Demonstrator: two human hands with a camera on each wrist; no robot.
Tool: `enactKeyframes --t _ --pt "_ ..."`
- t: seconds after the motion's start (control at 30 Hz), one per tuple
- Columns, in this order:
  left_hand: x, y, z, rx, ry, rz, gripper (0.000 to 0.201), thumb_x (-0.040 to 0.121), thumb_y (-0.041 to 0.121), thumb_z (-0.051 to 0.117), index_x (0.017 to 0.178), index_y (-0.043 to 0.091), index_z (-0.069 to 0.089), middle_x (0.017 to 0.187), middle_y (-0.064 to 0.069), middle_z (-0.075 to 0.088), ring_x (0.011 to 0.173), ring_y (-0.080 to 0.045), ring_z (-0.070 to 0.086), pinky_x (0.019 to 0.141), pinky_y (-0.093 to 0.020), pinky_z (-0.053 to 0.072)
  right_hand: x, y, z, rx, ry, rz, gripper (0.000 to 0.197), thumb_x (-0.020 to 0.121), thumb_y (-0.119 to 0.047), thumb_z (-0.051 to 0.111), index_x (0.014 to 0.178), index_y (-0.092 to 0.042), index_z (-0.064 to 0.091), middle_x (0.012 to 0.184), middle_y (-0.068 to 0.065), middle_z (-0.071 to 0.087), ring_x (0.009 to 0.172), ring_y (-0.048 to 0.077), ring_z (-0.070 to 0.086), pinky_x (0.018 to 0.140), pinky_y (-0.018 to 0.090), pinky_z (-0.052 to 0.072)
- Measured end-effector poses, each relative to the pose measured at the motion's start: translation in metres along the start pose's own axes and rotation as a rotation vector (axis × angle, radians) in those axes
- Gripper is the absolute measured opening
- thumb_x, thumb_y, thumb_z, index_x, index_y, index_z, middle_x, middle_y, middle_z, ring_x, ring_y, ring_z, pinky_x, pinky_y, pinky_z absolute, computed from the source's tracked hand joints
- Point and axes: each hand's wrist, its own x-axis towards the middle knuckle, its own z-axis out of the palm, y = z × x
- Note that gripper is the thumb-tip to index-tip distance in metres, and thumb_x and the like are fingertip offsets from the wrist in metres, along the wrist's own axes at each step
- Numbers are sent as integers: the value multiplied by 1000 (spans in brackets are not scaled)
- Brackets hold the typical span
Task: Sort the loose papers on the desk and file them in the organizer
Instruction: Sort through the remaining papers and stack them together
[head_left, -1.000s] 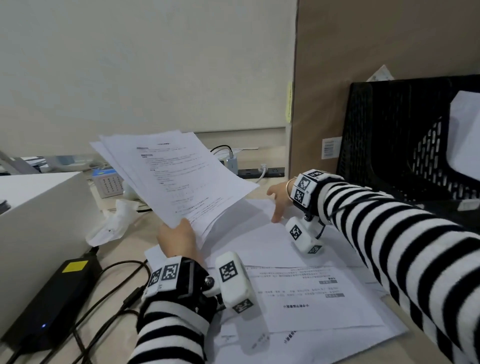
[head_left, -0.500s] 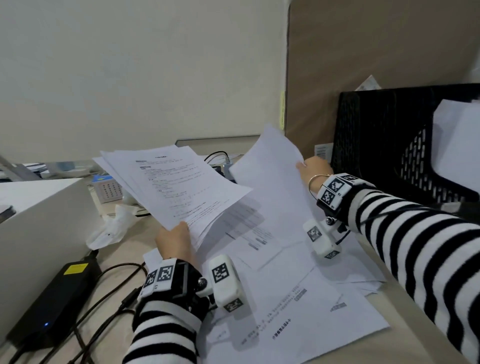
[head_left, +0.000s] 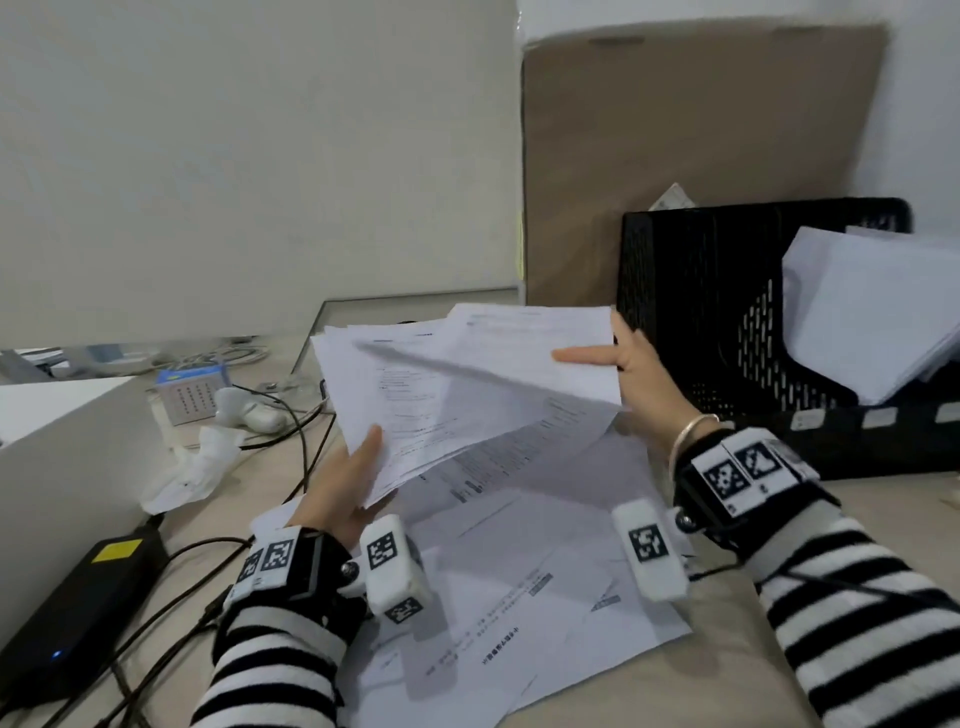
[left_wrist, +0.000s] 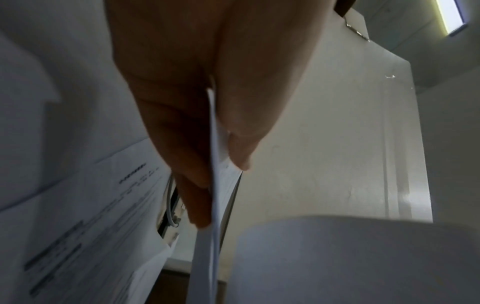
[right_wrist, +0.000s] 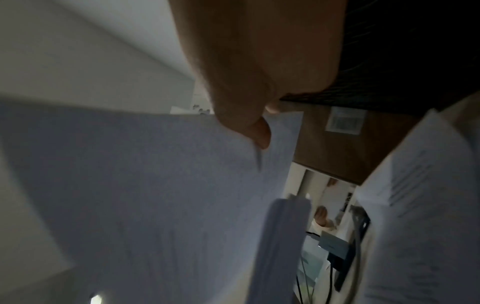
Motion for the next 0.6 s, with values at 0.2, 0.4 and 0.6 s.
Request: enactKeyframes --t 0.2,0.4,0.6 --pt "7 0 -5 -20 -113 -45 60 93 66 29 120 25 62 95 0 72 62 -8 61 51 -20 47 -22 18 -1 179 -53 38 38 72 -40 78 110 -38 70 144 -10 40 134 19 39 108 49 39" --pt "-1 -1 0 -10 -109 51 33 93 3 57 126 0 56 109 -19 70 49 -2 62 42 -13 45 -35 17 1 216 -54 193 42 97 -28 52 137 -42 47 155 -19 14 147 10 14 119 44 20" --pt "4 -5 -4 -123 44 168 33 97 0 49 129 7 54 108 -2 68 100 -20 66 58 -17 55 -51 -6 0 489 -199 530 38 94 -42 54 126 -21 51 119 5 67 86 24 73 59 25 57"
